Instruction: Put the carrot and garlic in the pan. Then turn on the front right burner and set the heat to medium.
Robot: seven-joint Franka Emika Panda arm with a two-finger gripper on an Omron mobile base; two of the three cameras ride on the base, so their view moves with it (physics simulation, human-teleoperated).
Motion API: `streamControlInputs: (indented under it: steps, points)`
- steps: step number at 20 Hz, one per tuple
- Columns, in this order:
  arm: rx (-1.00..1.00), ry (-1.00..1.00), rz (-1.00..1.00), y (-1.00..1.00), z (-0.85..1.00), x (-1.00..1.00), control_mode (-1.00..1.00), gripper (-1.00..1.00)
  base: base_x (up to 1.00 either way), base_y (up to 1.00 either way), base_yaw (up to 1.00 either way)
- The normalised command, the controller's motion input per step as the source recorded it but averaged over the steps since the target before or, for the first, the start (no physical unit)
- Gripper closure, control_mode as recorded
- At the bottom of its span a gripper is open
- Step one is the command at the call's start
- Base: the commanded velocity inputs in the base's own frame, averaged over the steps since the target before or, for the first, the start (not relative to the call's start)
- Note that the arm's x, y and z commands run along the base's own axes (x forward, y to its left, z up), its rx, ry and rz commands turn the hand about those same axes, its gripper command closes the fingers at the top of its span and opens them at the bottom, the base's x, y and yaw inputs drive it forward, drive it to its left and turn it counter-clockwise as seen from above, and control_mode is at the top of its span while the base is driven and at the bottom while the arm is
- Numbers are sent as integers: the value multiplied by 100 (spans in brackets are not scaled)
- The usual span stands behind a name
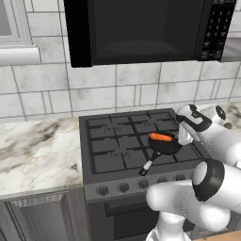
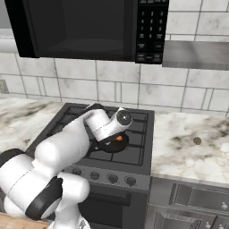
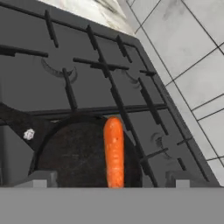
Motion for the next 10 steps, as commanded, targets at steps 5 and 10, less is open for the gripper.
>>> streamControlInputs:
  steps: [5,10]
  points:
    - [0,-2,-14,-28,43,-44,-100,-100,0,0,0]
    - [1,10,-30,-50,22,-29,-100,-100,0,0,0]
